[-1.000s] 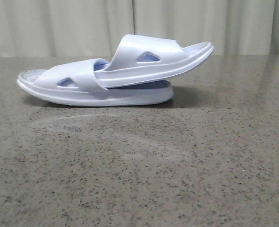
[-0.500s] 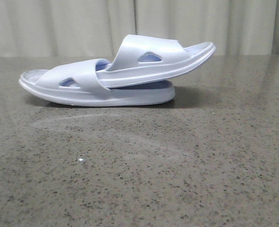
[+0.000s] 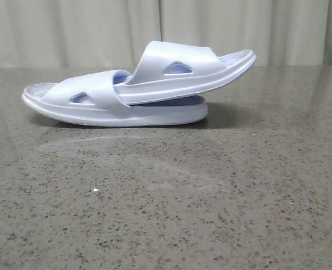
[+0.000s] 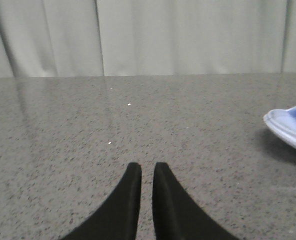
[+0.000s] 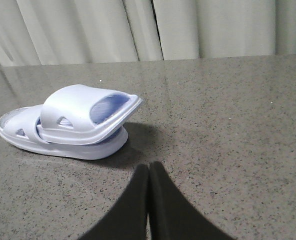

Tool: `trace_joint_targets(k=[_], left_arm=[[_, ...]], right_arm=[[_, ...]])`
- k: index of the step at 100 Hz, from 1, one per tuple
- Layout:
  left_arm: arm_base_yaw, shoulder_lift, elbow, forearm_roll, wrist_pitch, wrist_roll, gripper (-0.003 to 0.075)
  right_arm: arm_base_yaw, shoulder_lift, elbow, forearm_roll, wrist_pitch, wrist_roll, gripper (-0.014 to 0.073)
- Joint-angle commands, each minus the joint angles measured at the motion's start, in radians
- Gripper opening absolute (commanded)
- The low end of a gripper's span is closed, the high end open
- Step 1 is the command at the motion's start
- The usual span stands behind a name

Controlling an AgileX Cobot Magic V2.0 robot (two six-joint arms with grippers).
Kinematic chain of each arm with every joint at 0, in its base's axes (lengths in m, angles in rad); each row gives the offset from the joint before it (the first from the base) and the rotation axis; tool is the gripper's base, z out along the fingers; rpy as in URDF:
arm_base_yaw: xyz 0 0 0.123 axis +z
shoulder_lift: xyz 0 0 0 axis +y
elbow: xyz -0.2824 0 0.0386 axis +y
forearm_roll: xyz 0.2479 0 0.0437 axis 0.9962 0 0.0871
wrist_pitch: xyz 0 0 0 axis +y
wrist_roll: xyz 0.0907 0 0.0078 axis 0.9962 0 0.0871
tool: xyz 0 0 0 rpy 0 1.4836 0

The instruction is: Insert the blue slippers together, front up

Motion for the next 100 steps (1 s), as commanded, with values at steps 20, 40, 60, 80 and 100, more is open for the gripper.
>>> trace_joint_targets(k=[20,40,60,80,100], left_arm=[[0.069,-0.093,0.028,0.011,-0.027,-0.029,0.0015],[0.069,-0.145,0.028,0.014,0.054,-0.029,0.0015],[0.069,-0.145,0.027,-0.008,0.061,-0.029,0.0015],[0.069,-0.145,0.027,-0.010,0.061,-0.029,0.0015],[0.069,-0.145,0.027,-0.010,0.061,-0.029,0.0015]], right_arm=[[-0.001,0.003,-0.026,0.031,-0.037,-0.010,-0.0099],[-0.001,0.003,-0.026,0.031,-0.037,-0.010,-0.0099],[-0.001,0.003,-0.026,0.031,-0.034,-0.010,-0.0099],[-0.001,0.003,-0.026,0.031,-0.034,-0.010,-0.0099],[-0.001,0.003,-0.026,0.031,-0.034,-0.010,-0.0099]])
